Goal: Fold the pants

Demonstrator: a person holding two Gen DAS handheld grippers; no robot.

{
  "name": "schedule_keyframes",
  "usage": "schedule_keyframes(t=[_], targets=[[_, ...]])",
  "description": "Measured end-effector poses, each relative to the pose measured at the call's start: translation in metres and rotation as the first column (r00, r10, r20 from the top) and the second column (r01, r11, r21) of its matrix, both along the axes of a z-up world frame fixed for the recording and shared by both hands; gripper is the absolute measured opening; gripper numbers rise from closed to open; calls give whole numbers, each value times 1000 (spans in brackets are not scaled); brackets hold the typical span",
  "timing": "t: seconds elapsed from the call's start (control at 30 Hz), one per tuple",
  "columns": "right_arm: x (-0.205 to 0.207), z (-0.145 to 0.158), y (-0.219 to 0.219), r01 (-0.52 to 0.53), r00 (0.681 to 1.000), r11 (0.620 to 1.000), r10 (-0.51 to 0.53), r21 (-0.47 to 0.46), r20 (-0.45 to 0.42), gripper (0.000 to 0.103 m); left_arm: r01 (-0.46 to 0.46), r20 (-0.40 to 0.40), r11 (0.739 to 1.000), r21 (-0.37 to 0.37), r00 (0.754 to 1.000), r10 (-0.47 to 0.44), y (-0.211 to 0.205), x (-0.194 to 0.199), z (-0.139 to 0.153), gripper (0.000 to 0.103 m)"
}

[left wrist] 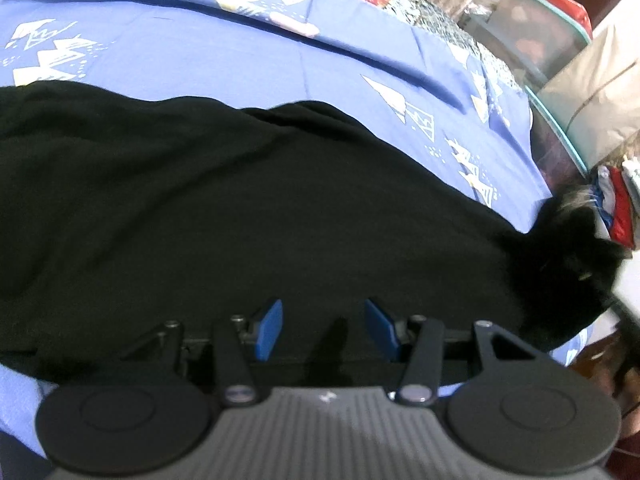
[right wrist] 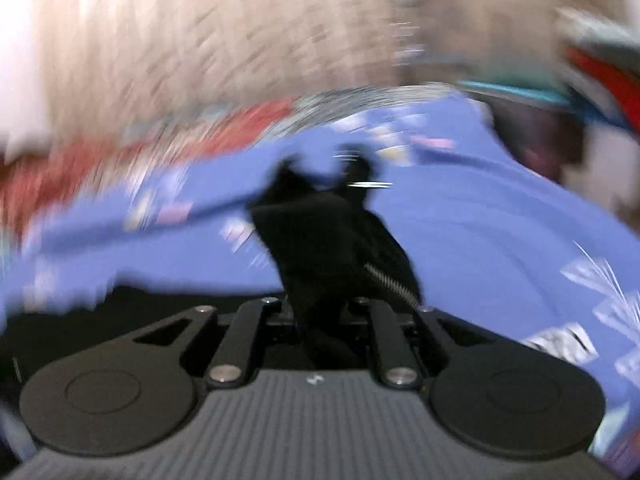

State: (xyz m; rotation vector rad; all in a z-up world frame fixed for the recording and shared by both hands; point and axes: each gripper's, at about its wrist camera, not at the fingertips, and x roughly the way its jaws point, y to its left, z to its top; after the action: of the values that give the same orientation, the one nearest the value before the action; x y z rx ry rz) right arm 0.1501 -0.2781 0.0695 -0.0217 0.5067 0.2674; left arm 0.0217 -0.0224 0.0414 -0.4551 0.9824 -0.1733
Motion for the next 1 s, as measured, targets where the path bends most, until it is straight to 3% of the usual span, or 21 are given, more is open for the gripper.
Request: schedule_keyframes(t=[0.07,0.1,0.13,0.17,0.23,0.27,0.33,0.4,0.47,0.57,0.63,0.7,0.77,0.83,0.93,1.0], targets=[[1,-20,44,-103,994,978,94,-179,-59,24,-24,5,1000,-9,1000,24,9,-5,0,47],[2,-35,66,-163,984,945,135,-285,-114,32,-38,6,999,-16,999,38,15,-8,0,47],[-4,-50,83,-189,981,895,151,-405,-124,39,-53,8,998,-22,999,53,21,-10,0,48],[-12,-59,94,-185,983,844,160,-504,-92,39,-72,11,997,-29,997,72,28,-14,0,49],[-28,-60,101,-193,978,773,198,-604,-60,46,-101,20,994,-39,995,101,41,-21,0,51],[-33,-55,99,-204,976,765,207,-611,-66,51,-114,25,992,-45,993,116,47,-25,1,51],[-46,-37,89,-246,965,776,253,-581,-71,82,-137,34,989,-60,990,140,60,-33,1,52],[-54,-22,78,-279,954,785,291,-553,-69,84,-160,35,984,-77,986,163,71,-41,0,52],[-56,-3,65,-317,945,827,318,-464,-78,82,-175,38,980,-97,983,179,80,-47,-1,52],[-39,20,37,-291,957,935,282,-202,-71,61,-187,51,977,-106,980,193,88,-53,0,52],[-20,21,14,-183,979,983,181,-19,-97,41,-195,59,974,-113,977,203,93,-57,2,52],[2,7,-2,-60,982,994,75,94,-172,27,-206,71,972,-117,974,215,98,-61,5,52],[20,-18,-11,43,958,983,10,180,-286,27,-222,90,968,-119,968,233,106,-68,9,52],[28,-50,-5,73,910,984,3,165,-414,24,-245,111,962,-118,960,257,117,-77,13,56],[18,-40,15,26,933,999,-7,47,-360,23,-314,138,944,-104,935,327,140,-94,19,61],[12,-18,21,37,953,998,-22,45,-301,24,-369,145,922,-113,912,383,159,-105,19,66]])
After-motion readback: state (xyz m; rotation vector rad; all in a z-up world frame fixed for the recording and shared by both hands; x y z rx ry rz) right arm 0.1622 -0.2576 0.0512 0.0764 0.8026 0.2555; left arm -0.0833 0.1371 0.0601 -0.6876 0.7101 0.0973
